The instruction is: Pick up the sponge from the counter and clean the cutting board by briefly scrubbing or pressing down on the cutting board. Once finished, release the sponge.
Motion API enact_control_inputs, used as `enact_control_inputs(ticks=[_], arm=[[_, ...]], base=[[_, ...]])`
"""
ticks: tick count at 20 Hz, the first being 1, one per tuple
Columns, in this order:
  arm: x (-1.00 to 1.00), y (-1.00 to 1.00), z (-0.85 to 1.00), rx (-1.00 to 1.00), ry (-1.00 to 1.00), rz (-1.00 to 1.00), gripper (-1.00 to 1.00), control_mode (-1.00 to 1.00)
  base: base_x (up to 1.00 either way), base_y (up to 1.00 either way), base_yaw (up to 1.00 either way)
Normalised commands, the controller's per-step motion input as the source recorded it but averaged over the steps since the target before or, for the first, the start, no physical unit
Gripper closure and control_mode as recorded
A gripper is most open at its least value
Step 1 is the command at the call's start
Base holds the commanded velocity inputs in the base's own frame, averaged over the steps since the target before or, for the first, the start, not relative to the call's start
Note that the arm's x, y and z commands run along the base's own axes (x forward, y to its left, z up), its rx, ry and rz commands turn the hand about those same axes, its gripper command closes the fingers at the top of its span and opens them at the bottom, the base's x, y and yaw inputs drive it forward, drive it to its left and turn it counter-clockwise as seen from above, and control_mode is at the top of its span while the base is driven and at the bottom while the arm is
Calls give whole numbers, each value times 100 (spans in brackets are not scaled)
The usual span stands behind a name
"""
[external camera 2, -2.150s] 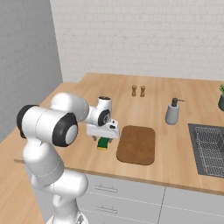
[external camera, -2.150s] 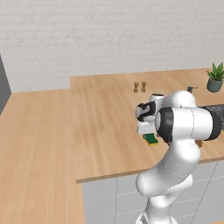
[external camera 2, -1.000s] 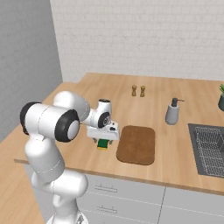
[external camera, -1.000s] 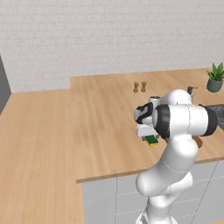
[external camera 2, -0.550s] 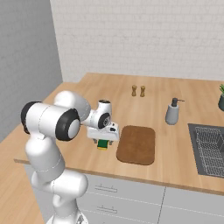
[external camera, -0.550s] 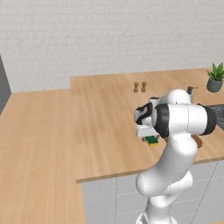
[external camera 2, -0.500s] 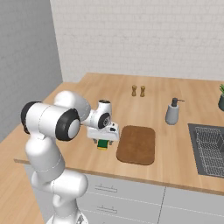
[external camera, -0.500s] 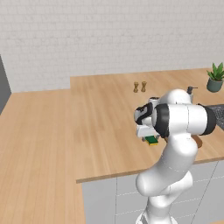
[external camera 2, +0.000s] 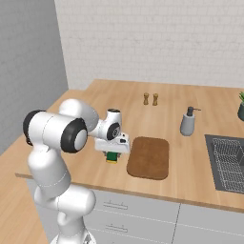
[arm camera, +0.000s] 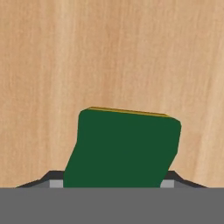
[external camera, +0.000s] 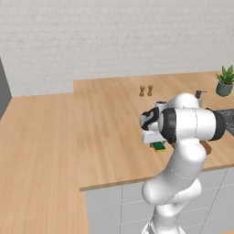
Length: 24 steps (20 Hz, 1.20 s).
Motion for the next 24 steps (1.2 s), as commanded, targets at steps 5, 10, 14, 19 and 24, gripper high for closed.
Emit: enact_control_inputs(ticks=[5, 10, 14, 19, 24], arm=[[0, 0, 0, 0, 0, 0, 100, -100], [-2, 0, 46, 0, 3, 0, 100, -100], [-3, -11, 100, 0, 16, -1, 100, -100], [-20, -64, 50, 0, 25, -13, 100, -100], [-41, -91, -17, 2, -6, -17, 100, -100]], base=[[0, 0, 0], [0, 0, 0], [0, 0, 0], [0, 0, 0], [0, 0, 0]])
